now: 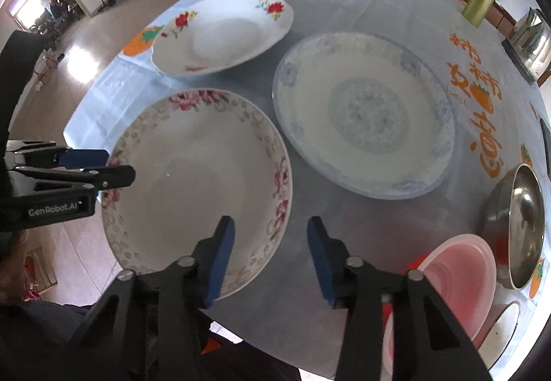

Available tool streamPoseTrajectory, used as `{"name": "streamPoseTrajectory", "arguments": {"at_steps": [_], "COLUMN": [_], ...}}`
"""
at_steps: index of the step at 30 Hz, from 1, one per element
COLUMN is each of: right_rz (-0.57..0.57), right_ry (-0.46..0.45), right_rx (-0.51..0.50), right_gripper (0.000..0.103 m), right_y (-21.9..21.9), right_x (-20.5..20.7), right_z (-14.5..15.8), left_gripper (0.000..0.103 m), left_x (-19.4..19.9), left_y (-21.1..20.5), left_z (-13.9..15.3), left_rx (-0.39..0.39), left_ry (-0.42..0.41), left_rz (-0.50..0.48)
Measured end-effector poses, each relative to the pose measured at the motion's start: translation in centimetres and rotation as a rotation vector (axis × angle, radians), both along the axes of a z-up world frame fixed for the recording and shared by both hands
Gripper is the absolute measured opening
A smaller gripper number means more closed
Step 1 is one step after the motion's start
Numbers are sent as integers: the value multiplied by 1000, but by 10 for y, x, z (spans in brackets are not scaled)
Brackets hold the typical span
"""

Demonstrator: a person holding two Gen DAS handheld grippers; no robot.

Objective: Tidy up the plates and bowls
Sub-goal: 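Close both grippers on the pink-floral plate rim and lift it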

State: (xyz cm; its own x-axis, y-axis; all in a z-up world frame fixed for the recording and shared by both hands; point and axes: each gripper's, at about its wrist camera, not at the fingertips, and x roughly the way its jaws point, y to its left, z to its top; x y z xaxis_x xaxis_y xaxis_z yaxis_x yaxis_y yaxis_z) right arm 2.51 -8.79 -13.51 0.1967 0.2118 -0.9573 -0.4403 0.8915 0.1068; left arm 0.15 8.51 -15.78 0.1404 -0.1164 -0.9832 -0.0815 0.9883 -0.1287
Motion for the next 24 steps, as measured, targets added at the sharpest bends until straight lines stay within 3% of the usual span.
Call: {"name": "streamPoseTrajectory", "arguments": {"at_steps": [2,6,9,13,24], "right_rz": [5,16,29,39,32], "right_ry": [7,21,33,44,58], "right_rx": [-17,-33,-31,-41,-8], "right_gripper": [29,25,21,17,15], "right_y": [2,5,7,10,3], "right_x": [1,2,3,5,9], "right_z": [-4,-10,-13,-18,-19], "left_gripper": [44,43,31,24,19], "left_x": [0,-1,-1,1,3], "left_y": [3,9,13,10,8], "left_z": [0,0,-2,-6,0], "left_rx": [0,-17,-23,-16,8], "left_ry": [0,4,12,16,26], "left_rz": [7,4,2,-2,-30]}}
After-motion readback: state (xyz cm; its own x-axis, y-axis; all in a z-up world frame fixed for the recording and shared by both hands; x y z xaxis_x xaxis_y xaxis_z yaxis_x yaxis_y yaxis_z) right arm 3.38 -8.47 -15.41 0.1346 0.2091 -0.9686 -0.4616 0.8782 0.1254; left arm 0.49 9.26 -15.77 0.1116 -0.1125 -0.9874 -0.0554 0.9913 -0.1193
